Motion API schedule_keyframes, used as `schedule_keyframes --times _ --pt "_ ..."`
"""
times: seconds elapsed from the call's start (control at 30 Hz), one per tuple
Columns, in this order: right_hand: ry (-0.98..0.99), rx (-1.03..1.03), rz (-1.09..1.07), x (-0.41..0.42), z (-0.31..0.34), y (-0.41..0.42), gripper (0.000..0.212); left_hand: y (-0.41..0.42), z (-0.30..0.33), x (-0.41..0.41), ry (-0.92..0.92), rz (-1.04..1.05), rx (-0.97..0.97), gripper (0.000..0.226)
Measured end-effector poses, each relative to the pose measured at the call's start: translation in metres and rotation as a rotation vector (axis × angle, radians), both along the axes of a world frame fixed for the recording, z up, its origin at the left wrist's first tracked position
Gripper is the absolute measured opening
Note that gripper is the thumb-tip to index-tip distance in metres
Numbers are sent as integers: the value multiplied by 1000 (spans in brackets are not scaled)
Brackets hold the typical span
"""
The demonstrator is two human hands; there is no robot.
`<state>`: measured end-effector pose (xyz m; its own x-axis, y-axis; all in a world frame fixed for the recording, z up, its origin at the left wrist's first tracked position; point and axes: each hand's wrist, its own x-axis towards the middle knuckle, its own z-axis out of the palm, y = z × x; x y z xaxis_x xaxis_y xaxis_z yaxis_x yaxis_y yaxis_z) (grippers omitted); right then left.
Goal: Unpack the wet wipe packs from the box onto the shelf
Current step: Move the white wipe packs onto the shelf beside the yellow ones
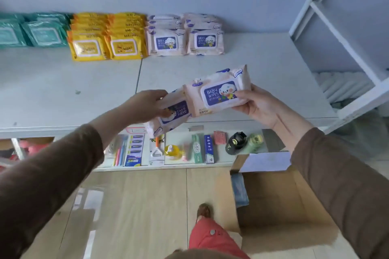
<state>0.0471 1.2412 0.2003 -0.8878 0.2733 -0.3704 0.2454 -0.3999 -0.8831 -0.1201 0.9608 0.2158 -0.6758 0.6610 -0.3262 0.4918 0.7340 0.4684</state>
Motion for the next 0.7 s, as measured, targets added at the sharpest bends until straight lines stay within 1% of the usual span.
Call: schedule_keyframes --times 0.13,0.23,0.33,0.4,0.5,0.57,0.6,0.63,0.7 --pt "-10 34 -27 -58 -4 24 25 22 15 -67 51 -8 -7 29" --pt "-9 46 -70 -98 -17 54 33 44 15 -116 91 29 2 39" --pt "-32 96 -129 -139 -35 83 35 70 8 -162 112 58 -3 43" --pt "-61 141 -152 -165 -46 98 38 88 3 -186 116 63 -28 53" --pt "-53 220 -98 -203 -56 112 41 115 -3 -216 129 38 -75 66" --pt "-25 256 -87 -226 -61 119 42 130 -7 -235 159 -16 -104 63" --pt "-10 274 -83 -235 -62 121 41 137 -9 -243 207 -44 -130 59" --pt "-10 340 -71 -243 -66 124 37 143 -11 -251 287 -65 -160 55" --pt "-54 609 -55 -254 -75 126 25 151 -14 -261 462 -85 -212 51"
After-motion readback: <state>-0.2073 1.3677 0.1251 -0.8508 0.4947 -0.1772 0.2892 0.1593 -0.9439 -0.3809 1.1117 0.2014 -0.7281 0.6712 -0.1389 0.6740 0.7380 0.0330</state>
